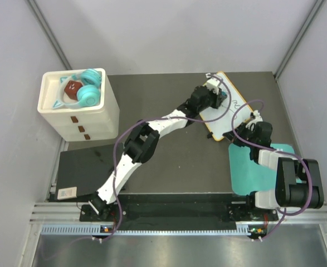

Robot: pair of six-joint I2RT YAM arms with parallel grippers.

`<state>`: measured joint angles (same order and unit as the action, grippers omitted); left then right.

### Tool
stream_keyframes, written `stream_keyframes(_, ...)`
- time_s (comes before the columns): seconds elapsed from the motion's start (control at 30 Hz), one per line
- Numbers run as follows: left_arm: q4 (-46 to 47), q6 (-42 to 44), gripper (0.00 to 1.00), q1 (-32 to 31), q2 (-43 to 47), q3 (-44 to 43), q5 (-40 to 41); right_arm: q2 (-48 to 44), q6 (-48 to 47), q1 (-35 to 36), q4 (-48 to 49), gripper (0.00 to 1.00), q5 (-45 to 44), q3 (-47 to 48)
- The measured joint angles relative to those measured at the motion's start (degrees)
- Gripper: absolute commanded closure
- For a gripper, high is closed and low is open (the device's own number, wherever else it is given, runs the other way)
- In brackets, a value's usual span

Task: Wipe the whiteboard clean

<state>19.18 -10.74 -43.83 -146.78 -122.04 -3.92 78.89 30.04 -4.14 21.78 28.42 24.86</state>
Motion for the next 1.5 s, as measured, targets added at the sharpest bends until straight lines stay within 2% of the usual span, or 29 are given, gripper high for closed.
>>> stream_keyframes(0.23,-0.70,1.73,1.00,-5.31,-0.50,-3.54,-5.20,0.04,0.00,0.24,-0.22,1.00,-0.70,0.02)
stream_keyframes(0.37,-0.81,1.75,1.00,-5.14,-0.50,-3.54,-8.98,0.28,-0.07,0.24,-0.24,1.00,-0.92,0.02)
stream_keyframes(0.57,-1.40,1.81,1.00,-4.85,-0.50,-3.65,-8.31,0.44,-0.24,0.24,-0.17,1.00,-0.94,0.02)
stream_keyframes(0.77,-2.95,-1.44,1.00,-2.27,-0.50,-3.69,-7.63,0.72,-0.37,0.24,-0.24,1.00,-0.85,0.33)
stream_keyframes(1.03,-7.37,-6.45,1.00,8.90,-1.99,-2.75,-5.27,0.76,-1.33,0.57,0.28,1.00,-0.79,0.33)
stream_keyframes(1.13,-7.98,-7.72,1.00,11.15,-2.80,-2.36,-5.77,0.79,-1.40,0.66,0.48,1.00,-0.63,0.33)
stream_keyframes(1.3,-6.93,-9.60,1.00,10.43,-2.86,-2.21,-9.07,0.79,-1.27,0.66,0.70,1.00,-0.44,0.33)
stream_keyframes(1.5,0.42,-10.36,1.00,7.80,-1.42,2.73,-9.05,0.79,-0.28,0.66,0.81,1.00,-0.15,0.33)
